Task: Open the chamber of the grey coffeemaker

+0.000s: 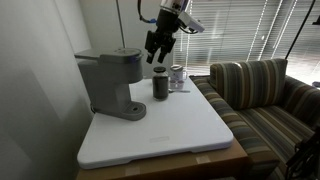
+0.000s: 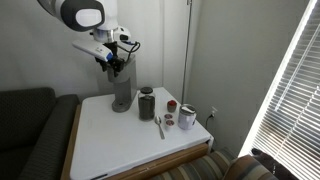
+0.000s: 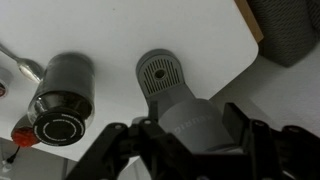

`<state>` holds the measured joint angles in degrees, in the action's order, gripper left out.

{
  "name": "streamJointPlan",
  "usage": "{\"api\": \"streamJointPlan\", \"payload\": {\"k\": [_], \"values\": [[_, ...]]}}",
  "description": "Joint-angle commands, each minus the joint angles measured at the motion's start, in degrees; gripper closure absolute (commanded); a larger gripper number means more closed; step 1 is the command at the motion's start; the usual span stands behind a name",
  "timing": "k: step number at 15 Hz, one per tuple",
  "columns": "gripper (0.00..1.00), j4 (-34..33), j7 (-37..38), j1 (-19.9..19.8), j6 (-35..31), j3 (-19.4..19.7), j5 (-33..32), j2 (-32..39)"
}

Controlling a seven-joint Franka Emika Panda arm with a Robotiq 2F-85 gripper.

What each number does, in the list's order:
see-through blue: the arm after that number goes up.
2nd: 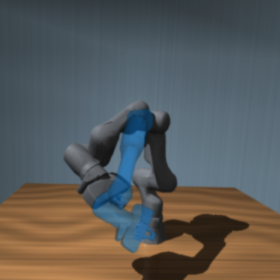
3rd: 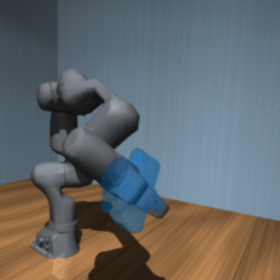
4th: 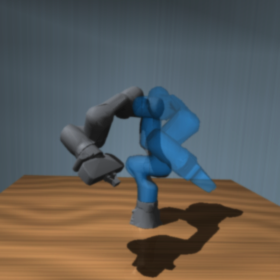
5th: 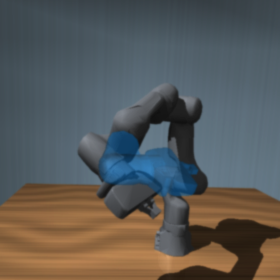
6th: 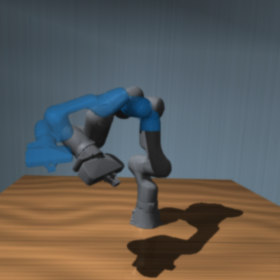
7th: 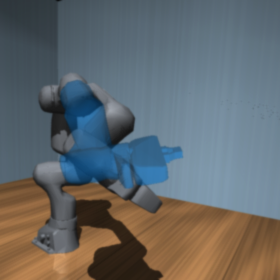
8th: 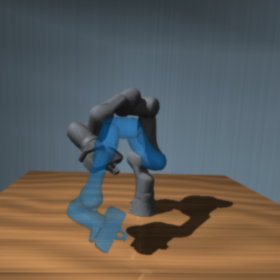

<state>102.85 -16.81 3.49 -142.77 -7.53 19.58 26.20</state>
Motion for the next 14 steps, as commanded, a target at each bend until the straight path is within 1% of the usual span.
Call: {"api": "streamJointPlan", "payload": {"k": [1, 6, 8, 14], "values": [[0.62, -0.3, -0.9, -2.1, -0.6, -0.9, -2.4, 0.0], [0.98, -1.7, -1.3, -2.0, -4.7, -1.3, -3.4, 1.6], [1.0, -2.4, -1.1, -1.8, -5.6, -1.5, -4.5, 2.3], [1.0, -4.8, -1.2, -1.8, -6.4, -2.5, -7.0, 4.9]]}}
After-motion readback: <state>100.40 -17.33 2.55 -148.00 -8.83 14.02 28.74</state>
